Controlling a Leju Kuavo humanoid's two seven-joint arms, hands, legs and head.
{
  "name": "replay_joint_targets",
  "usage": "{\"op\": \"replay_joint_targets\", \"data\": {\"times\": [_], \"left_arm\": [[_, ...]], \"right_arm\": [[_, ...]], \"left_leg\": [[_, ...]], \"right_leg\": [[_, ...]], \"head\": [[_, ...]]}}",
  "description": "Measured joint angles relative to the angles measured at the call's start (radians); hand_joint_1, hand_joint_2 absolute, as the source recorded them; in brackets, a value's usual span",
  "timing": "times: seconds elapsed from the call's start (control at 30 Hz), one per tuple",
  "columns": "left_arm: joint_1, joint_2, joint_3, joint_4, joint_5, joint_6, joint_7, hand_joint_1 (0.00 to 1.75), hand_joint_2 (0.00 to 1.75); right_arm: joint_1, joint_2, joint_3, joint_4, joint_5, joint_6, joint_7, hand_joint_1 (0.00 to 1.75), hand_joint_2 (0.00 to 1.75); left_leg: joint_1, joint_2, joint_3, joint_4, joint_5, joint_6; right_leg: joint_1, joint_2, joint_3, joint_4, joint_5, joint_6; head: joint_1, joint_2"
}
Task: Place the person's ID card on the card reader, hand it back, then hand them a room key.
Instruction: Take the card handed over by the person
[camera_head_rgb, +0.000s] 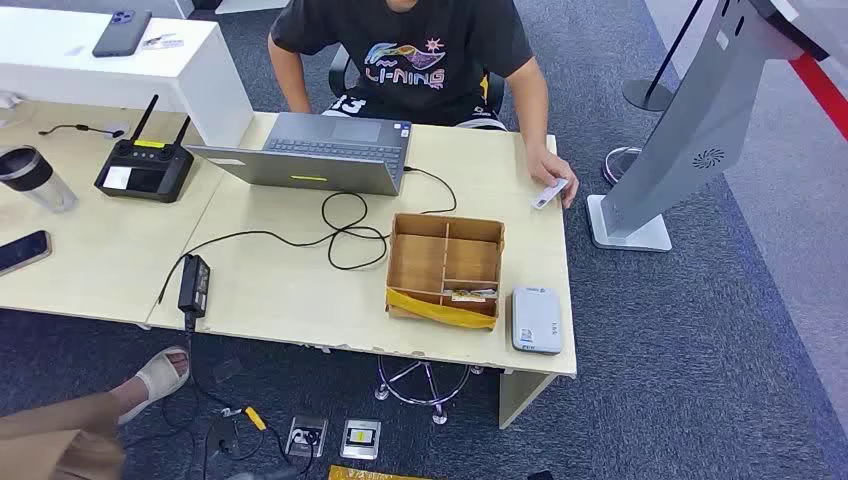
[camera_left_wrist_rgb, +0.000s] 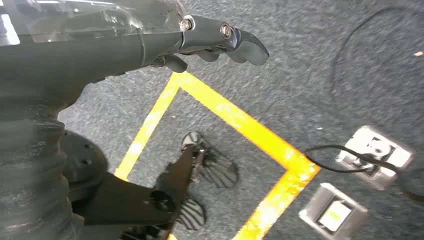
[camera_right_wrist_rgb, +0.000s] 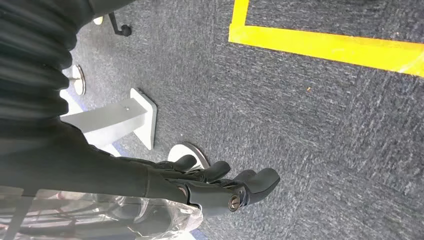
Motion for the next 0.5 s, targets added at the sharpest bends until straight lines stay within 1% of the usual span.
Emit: {"op": "replay_joint_targets", "data": {"times": [0.2,0.33,0.5], "left_arm": [[-0.001,-0.003,0.000,0.000,0.009,0.002,-0.003,0.00,1.75],[-0.007,-0.001,0.000,-0.001,0.014,0.005,-0.022,0.00,1.75],[-0.048,0.010,-0.005,-0.001,-0.010,0.005,-0.027,0.00,1.75]], "right_arm": [[0.000,0.002,0.000,0.000,0.004,0.005,-0.005,0.00,1.75],[0.001,0.002,0.000,0.000,0.006,0.016,-0.008,0.00,1.75],[0.003,0.002,0.000,0.000,-0.004,0.044,-0.015,0.00,1.75]], "left_leg": [[0.000,0.000,0.001,0.000,0.000,0.000],[0.000,0.000,0.001,0.000,0.001,0.000],[0.000,0.000,0.001,0.000,0.001,0.000]], "right_leg": [[0.000,0.000,0.000,0.000,0.000,0.000],[0.000,0.000,0.000,0.000,0.000,0.000],[0.000,0.000,0.000,0.001,0.000,0.000]], "head": [[0.000,0.000],[0.000,0.000],[0.000,0.000]]}}
